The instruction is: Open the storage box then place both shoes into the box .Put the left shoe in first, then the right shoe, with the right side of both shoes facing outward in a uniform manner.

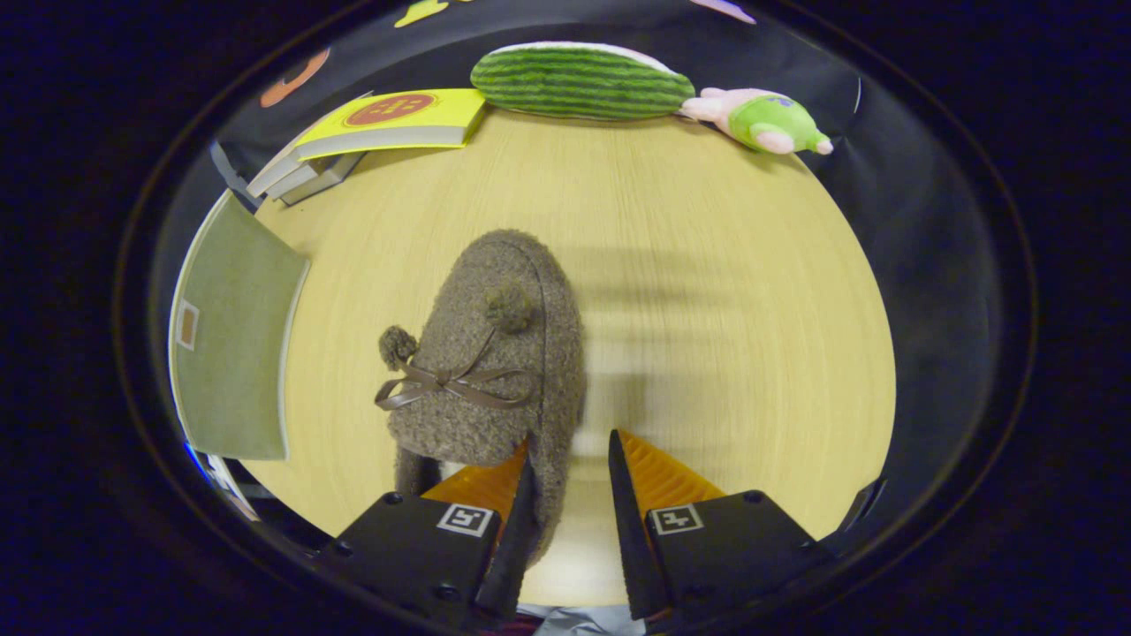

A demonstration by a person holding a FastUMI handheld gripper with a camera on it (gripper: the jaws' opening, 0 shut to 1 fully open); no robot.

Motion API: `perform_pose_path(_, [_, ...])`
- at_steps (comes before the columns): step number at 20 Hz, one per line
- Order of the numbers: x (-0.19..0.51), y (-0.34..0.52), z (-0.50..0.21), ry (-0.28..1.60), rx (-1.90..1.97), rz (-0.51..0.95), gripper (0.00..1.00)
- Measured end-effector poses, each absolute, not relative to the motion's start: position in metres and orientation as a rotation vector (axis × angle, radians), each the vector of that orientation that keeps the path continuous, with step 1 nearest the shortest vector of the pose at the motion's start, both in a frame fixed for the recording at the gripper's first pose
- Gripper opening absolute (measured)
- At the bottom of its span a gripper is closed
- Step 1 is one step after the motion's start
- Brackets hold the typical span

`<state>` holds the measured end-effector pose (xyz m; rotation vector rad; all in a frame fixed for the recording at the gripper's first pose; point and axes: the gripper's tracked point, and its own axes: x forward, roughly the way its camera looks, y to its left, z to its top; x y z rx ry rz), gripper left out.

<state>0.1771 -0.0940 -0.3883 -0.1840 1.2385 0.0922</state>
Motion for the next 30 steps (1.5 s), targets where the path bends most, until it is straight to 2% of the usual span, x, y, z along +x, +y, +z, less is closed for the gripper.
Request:
perform_pose_path(3, [0.177,-0.091,-0.388,1.21,-0.171,0.114,0.5])
perform_pose_path(4, [0.176,-0.086,-0.391,1.22,-0.136,0.131,0.47])
perform_pose_path(5, [0.176,-0.084,-0.389,1.22,-0.102,0.131,0.37])
perform_pose_path(6, [0.175,-0.083,-0.389,1.227,-0.086,0.12,0.22])
perform_pose_path(8, [0.174,-0.082,-0.389,1.234,-0.088,0.099,0.07])
perform_pose_path(15, [0.152,-0.053,-0.361,1.262,-0.045,0.146,0.06])
perform_pose_path(22, [0.139,0.021,-0.295,1.194,0.004,0.27,0.06])
perform_pose_path(30, [0.126,0.1,-0.228,1.099,0.058,0.335,0.06])
